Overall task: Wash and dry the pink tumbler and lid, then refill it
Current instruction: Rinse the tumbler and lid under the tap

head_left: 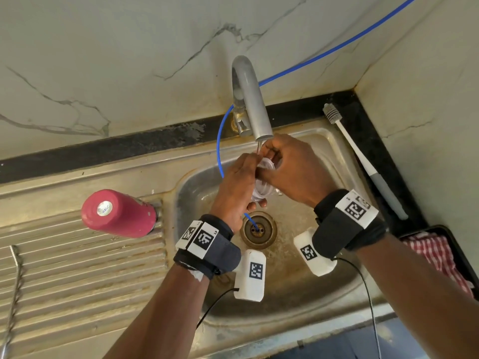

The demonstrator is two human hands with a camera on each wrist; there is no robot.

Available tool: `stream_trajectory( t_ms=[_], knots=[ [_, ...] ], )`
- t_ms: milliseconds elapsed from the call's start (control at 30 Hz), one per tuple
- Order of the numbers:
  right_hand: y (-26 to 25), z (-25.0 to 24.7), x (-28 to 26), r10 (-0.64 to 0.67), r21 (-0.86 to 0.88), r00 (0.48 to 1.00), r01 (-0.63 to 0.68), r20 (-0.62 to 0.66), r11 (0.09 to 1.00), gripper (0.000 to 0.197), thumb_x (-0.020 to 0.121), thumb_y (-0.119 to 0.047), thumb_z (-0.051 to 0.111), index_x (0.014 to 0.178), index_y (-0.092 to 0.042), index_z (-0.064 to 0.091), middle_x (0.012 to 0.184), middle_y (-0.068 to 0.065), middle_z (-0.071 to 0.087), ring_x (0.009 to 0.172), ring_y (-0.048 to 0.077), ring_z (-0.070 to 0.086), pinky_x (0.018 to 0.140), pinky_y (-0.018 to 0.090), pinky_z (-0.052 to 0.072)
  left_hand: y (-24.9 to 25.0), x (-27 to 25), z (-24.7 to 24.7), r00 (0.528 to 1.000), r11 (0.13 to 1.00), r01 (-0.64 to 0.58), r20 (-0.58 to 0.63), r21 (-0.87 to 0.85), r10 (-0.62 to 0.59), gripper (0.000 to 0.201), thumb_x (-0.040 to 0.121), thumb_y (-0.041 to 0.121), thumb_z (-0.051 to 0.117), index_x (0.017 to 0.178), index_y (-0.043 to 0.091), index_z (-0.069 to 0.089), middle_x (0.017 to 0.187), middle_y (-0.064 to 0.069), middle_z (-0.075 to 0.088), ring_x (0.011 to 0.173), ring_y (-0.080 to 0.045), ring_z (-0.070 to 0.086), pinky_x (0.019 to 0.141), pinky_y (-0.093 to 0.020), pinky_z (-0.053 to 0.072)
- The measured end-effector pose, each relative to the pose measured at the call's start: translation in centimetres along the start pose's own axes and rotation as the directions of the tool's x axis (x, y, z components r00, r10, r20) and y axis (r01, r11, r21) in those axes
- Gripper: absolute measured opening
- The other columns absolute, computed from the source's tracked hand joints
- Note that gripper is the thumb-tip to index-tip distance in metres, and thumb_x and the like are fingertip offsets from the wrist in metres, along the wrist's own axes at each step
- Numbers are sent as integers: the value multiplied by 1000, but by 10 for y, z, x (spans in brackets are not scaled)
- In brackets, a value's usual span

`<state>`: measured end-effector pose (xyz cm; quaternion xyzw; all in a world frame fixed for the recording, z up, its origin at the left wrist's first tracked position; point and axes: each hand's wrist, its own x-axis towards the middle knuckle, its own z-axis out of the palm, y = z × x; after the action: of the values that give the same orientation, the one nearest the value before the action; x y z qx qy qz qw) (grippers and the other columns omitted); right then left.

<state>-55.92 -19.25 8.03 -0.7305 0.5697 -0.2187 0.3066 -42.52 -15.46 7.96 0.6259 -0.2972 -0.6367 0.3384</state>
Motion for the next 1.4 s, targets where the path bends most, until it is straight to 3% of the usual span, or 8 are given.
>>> stream_trajectory(
  t_ms=[67,267,567,800,933,1133,1267,1400],
  knots=[
    [0,5,-6,-16,-82,999,19,36,996,48,83,-37,83,120,-17,60,114,-3,59,91,12,60,72,8,43,-1,2,0,1000,999,5,-21,-38,-6,27,107,49,46,103,31,66,91,-4,76,75,-21,66,62,-31,48],
    [7,3,-8,14,-8,988,-13,152,1000,65,75,-39,91,122,-19,51,117,-1,56,96,14,60,76,18,49,-5,4,-4,999,992,1,-43,-126,-7,38,106,56,50,111,25,71,95,-6,81,72,-20,69,61,-31,50],
    [7,-8,7,70,141,998,-70,8,988,19,85,-26,84,93,-17,69,83,-2,69,71,17,69,65,45,62,1,1,-4,1000,997,-9,20,-75,10,39,107,58,46,112,27,68,90,-6,79,70,-22,65,58,-29,45],
    [1,5,-14,77,23,996,-77,35,997,50,84,-43,82,123,-25,57,117,-5,60,96,1,59,73,5,43,-3,1,-3,998,995,-68,-9,-77,68,29,107,58,47,115,38,67,113,-13,76,84,-22,68,82,-41,52],
    [-3,4,-32,134,210,990,-125,-31,970,27,93,-25,76,119,-22,66,106,-16,66,93,-17,58,77,-4,38,-3,1,-3,998,991,-59,-23,-121,56,46,106,68,41,133,36,60,125,-8,71,101,-20,66,88,-38,53],
    [-18,23,-45,98,276,984,-54,-150,960,7,96,-21,69,95,-20,76,84,-16,73,83,0,69,70,7,50,-6,2,6,994,985,-95,-64,-146,87,50,111,64,29,133,31,58,118,-9,73,104,-19,70,89,-41,54],
    [-14,22,-36,120,303,972,-55,-201,951,25,96,-26,69,77,-12,76,67,-3,71,63,17,65,55,21,49,-6,0,6,989,986,-145,-53,-77,141,36,112,59,30,132,40,54,128,-6,69,112,-23,68,96,-49,54],
    [-16,17,-25,107,277,964,-37,-243,960,41,95,-31,71,63,-6,70,54,6,62,49,23,55,46,22,42,-4,0,5,976,972,-218,-31,-82,217,30,115,51,31,129,38,55,120,-1,70,97,-11,70,78,-36,53]
  ],
)
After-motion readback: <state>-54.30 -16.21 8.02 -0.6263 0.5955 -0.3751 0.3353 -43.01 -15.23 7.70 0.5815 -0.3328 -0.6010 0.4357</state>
